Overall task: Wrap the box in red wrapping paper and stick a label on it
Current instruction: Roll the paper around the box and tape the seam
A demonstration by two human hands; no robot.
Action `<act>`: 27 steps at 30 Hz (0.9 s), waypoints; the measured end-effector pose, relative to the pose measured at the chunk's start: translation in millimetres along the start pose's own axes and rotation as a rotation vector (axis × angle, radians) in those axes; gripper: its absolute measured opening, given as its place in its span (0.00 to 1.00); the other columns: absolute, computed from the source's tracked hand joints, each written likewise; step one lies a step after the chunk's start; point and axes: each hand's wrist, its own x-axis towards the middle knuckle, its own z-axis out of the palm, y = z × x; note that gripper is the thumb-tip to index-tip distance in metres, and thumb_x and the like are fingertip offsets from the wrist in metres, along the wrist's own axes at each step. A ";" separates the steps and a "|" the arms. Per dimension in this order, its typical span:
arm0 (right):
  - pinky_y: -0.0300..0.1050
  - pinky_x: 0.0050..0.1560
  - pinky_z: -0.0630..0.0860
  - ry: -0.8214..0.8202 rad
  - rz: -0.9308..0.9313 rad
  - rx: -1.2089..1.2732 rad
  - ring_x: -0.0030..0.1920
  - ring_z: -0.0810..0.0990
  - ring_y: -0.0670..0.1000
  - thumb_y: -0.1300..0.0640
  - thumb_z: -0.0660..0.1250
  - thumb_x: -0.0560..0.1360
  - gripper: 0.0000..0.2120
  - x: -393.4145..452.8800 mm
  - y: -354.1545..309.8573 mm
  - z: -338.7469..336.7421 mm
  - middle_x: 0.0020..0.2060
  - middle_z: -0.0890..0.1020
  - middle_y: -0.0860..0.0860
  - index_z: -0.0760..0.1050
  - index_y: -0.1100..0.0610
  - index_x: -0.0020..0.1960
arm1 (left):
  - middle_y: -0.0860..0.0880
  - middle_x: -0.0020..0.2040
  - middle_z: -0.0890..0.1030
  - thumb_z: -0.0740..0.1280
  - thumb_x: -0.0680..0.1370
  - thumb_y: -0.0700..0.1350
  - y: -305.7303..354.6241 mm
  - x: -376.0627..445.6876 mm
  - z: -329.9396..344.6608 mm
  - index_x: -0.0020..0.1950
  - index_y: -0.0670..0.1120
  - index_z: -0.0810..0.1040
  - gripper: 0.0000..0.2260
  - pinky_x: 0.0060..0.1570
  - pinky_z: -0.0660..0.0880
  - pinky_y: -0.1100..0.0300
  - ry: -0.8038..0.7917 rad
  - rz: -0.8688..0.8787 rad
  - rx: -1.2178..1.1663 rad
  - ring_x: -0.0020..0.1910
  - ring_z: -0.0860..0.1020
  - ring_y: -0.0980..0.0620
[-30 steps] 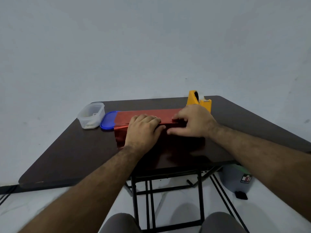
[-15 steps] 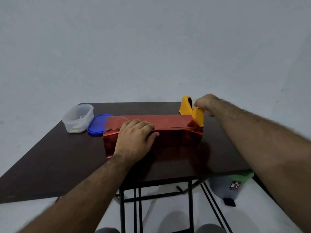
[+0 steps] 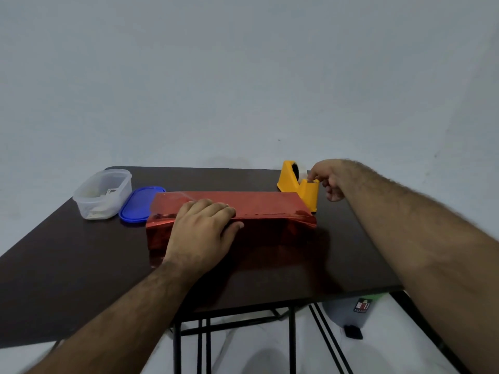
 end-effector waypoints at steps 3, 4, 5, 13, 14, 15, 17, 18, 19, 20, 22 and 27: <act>0.42 0.31 0.62 -0.010 0.014 0.054 0.32 0.58 0.51 0.61 0.70 0.75 0.15 -2.4 -3.6 0.6 0.35 0.61 0.50 0.64 0.52 0.37 | 0.52 0.55 0.87 0.62 0.81 0.60 0.5 -0.2 -0.5 0.59 0.49 0.86 0.21 0.61 0.75 0.45 -0.009 -0.003 0.001 0.58 0.82 0.46; 0.42 0.30 0.62 -0.012 0.016 0.083 0.31 0.58 0.51 0.61 0.69 0.75 0.14 -3.9 -4.6 0.8 0.34 0.62 0.50 0.66 0.52 0.37 | 0.52 0.55 0.87 0.62 0.81 0.60 0.6 -0.1 -0.6 0.59 0.49 0.86 0.20 0.61 0.75 0.45 -0.010 -0.001 0.003 0.58 0.82 0.46; 0.41 0.29 0.61 -0.013 0.012 0.102 0.31 0.57 0.51 0.60 0.68 0.75 0.11 -7.8 -5.4 1.0 0.34 0.62 0.50 0.69 0.53 0.38 | 0.52 0.55 0.87 0.62 0.81 0.60 0.5 -0.1 -0.9 0.59 0.48 0.86 0.20 0.61 0.75 0.45 -0.008 0.002 0.004 0.58 0.82 0.46; 0.41 0.36 0.55 0.028 -0.019 0.226 0.31 0.54 0.50 0.55 0.66 0.71 0.13 -33.9 5.5 -8.0 0.32 0.58 0.49 0.65 0.50 0.32 | 0.51 0.56 0.87 0.64 0.82 0.59 1.4 1.3 -4.6 0.60 0.48 0.86 0.19 0.62 0.74 0.44 -0.033 0.004 0.015 0.58 0.82 0.44; 0.42 0.39 0.54 0.019 -0.015 0.223 0.32 0.53 0.49 0.55 0.66 0.71 0.13 -36.2 12.4 -5.6 0.31 0.58 0.48 0.66 0.49 0.31 | 0.51 0.57 0.87 0.65 0.83 0.58 2.1 1.6 -5.9 0.60 0.48 0.86 0.17 0.63 0.74 0.44 -0.041 -0.001 0.012 0.59 0.82 0.44; 0.42 0.41 0.53 0.012 -0.010 0.230 0.33 0.53 0.48 0.54 0.66 0.71 0.13 -38.3 20.1 -2.9 0.30 0.58 0.47 0.67 0.49 0.31 | 0.51 0.57 0.87 0.67 0.83 0.57 2.9 2.0 -7.0 0.61 0.48 0.86 0.16 0.63 0.73 0.44 -0.053 -0.006 0.009 0.59 0.82 0.44; 0.41 0.41 0.53 -0.001 -0.003 0.255 0.32 0.53 0.48 0.54 0.66 0.73 0.13 -38.6 32.9 3.6 0.30 0.59 0.47 0.67 0.50 0.31 | 0.51 0.58 0.87 0.68 0.82 0.57 3.7 2.8 -8.4 0.61 0.48 0.86 0.16 0.64 0.73 0.43 -0.076 -0.019 0.009 0.60 0.81 0.45; 0.40 0.37 0.53 0.003 -0.015 0.258 0.31 0.54 0.49 0.54 0.66 0.74 0.14 -38.3 37.8 6.7 0.31 0.60 0.47 0.67 0.50 0.31 | 0.51 0.58 0.87 0.68 0.82 0.58 4.2 2.7 -9.8 0.62 0.48 0.86 0.16 0.64 0.73 0.43 -0.083 -0.022 0.012 0.60 0.81 0.45; 0.42 0.32 0.54 0.013 -0.034 0.267 0.30 0.55 0.50 0.55 0.66 0.75 0.15 -37.8 41.5 9.1 0.32 0.61 0.49 0.67 0.51 0.32 | 0.50 0.59 0.87 0.68 0.82 0.58 4.6 2.7 -10.7 0.62 0.48 0.85 0.16 0.64 0.73 0.43 -0.087 -0.024 0.015 0.61 0.81 0.45; 0.46 0.30 0.54 0.028 -0.058 0.290 0.31 0.56 0.51 0.56 0.66 0.76 0.15 -36.6 43.6 11.3 0.33 0.62 0.50 0.67 0.52 0.32 | 0.50 0.59 0.87 0.68 0.82 0.58 5.2 2.7 -11.2 0.62 0.48 0.85 0.17 0.65 0.73 0.43 -0.091 -0.027 0.016 0.61 0.81 0.45; 0.48 0.30 0.53 0.066 -0.093 0.353 0.31 0.55 0.52 0.59 0.67 0.75 0.13 -34.8 45.4 14.6 0.33 0.62 0.51 0.69 0.54 0.33 | 0.50 0.60 0.86 0.67 0.83 0.58 7.0 2.8 -12.8 0.63 0.48 0.85 0.17 0.66 0.73 0.42 -0.101 -0.033 0.018 0.62 0.81 0.45; 0.45 0.35 0.65 0.142 -0.111 0.490 0.34 0.67 0.53 0.63 0.73 0.68 0.09 -24.1 57.7 31.6 0.38 0.71 0.52 0.75 0.57 0.46 | 0.51 0.60 0.86 0.68 0.83 0.58 7.1 2.2 -13.5 0.64 0.49 0.85 0.17 0.65 0.73 0.43 -0.100 -0.033 0.020 0.62 0.81 0.45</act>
